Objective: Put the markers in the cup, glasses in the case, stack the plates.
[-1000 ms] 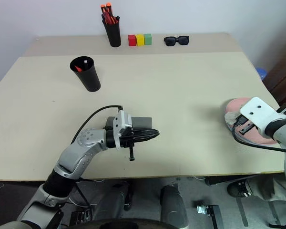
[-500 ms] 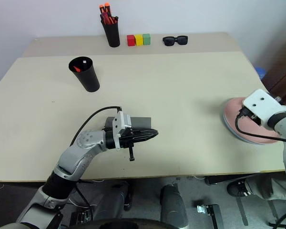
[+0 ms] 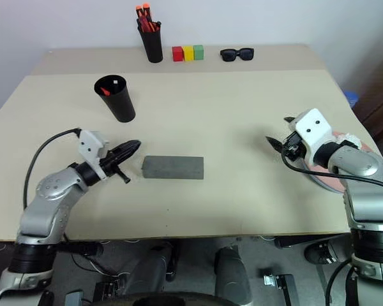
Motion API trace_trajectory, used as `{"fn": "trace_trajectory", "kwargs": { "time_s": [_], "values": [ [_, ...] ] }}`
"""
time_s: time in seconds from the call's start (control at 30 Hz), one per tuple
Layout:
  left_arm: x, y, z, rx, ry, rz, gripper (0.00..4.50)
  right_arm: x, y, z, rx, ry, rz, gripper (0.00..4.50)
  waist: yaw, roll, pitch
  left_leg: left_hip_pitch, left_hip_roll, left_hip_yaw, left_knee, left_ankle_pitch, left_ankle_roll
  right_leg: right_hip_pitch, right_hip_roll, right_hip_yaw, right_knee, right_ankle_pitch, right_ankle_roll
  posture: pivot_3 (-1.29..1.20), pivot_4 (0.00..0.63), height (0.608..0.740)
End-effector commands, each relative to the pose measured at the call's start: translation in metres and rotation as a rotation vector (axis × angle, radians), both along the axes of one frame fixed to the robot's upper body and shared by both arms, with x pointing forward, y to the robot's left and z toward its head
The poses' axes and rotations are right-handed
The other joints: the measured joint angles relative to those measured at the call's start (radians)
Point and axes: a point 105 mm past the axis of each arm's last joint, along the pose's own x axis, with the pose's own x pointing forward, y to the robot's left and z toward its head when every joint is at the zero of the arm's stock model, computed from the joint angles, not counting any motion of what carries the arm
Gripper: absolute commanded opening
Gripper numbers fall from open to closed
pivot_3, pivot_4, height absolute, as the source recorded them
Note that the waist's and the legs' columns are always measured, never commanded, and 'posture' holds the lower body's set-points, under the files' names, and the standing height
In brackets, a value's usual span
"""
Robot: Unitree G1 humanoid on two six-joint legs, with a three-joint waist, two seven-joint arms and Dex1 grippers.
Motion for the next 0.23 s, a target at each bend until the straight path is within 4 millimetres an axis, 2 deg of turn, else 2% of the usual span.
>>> {"fn": "trace_trajectory", "kwargs": {
  "time_s": [0.03, 0.23],
  "values": [
    [-0.012, 0.021, 0.011, 0.041, -0.055, 0.072, 0.08, 0.001, 0.010, 0.001, 0.043, 0.009, 0.056, 3.37, -0.001, 0.000, 0.000, 0.000, 0.000, 0.000, 0.000, 0.000, 0.000, -0.001, 0.000, 0.000, 0.000, 0.000, 0.000, 0.00, 0.150, 0.740],
    [-0.021, 0.026, 0.005, 0.052, -0.048, 0.127, 0.08, 0.014, 0.013, -0.004, 0.049, 0.024, 0.076, 3.37, 0.004, 0.000, 0.000, 0.000, 0.000, 0.000, 0.000, 0.000, 0.000, -0.001, -0.001, 0.000, 0.000, 0.000, 0.000, 0.00, 0.150, 0.740]
  ]
}}
